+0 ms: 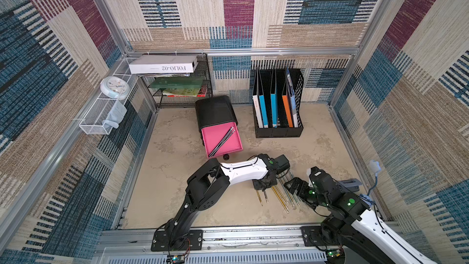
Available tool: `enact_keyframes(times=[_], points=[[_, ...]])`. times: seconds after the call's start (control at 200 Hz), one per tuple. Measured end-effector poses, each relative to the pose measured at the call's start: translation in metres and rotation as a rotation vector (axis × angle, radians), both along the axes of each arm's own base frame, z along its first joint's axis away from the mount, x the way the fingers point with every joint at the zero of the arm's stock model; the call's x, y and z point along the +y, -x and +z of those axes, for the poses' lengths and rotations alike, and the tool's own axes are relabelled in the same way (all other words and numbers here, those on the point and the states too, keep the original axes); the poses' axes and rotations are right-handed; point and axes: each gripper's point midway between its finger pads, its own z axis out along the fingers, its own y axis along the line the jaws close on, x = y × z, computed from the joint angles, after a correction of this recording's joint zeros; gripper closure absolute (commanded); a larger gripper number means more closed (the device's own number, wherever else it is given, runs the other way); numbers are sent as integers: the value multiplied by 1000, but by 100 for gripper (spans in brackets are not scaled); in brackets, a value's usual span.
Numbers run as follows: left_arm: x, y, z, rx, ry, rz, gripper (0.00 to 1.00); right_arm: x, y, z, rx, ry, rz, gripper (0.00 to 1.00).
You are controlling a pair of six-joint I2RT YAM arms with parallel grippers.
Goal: Please place the pencils in the drawer according to their color
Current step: Pick up the pencil from the center of the board.
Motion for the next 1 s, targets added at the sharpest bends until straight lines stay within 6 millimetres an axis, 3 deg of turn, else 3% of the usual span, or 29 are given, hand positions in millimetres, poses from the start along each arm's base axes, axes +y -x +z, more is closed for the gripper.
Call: enact_keyframes(times=[0.406, 0.661, 0.997], points=[[-3, -2, 9, 2, 18, -24, 100, 0, 0, 0, 2, -1, -2, 1], [-17, -16, 50, -69, 94, -74, 100, 0, 0, -1, 5, 1, -1, 1], [2, -20, 101, -196, 94, -203, 100, 3, -1, -1, 9, -4, 4, 1]])
